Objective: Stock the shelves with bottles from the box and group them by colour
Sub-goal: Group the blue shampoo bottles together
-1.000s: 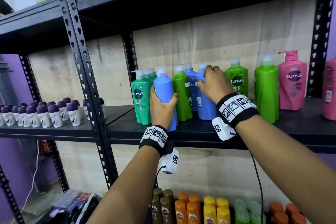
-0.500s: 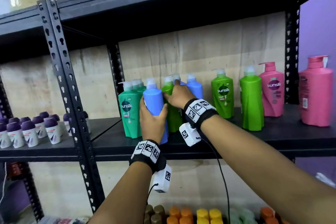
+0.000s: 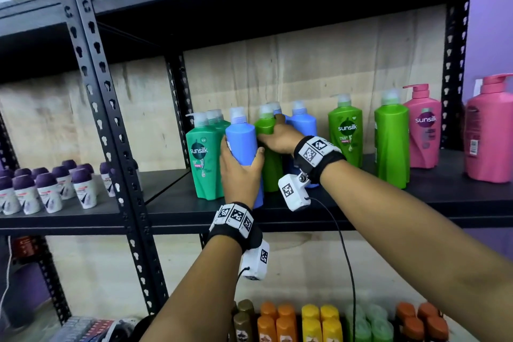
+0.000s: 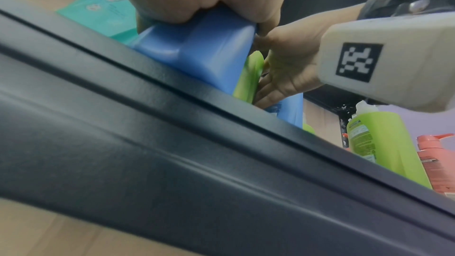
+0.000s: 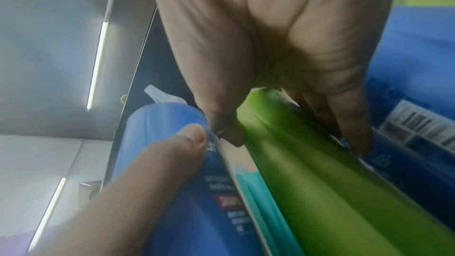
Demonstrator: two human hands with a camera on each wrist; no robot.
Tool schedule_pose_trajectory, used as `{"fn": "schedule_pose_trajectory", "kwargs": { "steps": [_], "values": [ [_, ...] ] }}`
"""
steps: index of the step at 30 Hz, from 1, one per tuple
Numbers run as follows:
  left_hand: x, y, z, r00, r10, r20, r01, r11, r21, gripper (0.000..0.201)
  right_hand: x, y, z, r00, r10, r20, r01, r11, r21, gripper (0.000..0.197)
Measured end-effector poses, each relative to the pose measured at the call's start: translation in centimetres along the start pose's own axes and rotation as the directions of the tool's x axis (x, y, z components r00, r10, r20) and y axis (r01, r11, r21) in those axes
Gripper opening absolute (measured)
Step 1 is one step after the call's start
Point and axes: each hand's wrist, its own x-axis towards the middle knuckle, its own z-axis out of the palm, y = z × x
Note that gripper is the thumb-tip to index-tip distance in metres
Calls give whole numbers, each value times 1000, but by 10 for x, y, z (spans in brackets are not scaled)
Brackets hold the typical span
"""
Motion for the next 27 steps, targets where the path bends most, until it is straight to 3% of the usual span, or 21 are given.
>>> {"fn": "schedule_pose_trajectory", "kwargs": {
  "steps": [8, 15, 21, 24, 27],
  "values": [
    [0, 0, 0, 1000, -3, -3, 3, 1000, -13, 83, -43, 18, 4, 969, -45, -244, 95, 976, 198, 71],
    [0, 1, 3, 1000, -12, 6, 12, 1000, -14, 83, -81, 46, -5, 842, -33, -539, 283, 876, 390, 55],
    [-3, 2, 17, 998, -52, 21, 53, 998, -35, 88, -100, 70, -25, 745, -35, -666, 336, 882, 331, 44],
    [-3, 2, 23, 998, -62, 33, 64, 997, -46, 91, -104, 84, -33, 668, -66, -741, 355, 904, 240, 46],
    [-4, -1, 26, 998, -42, 42, 45, 997, -65, 92, -105, 93, -37, 669, -87, -738, 335, 922, 195, 51]
  ]
}}
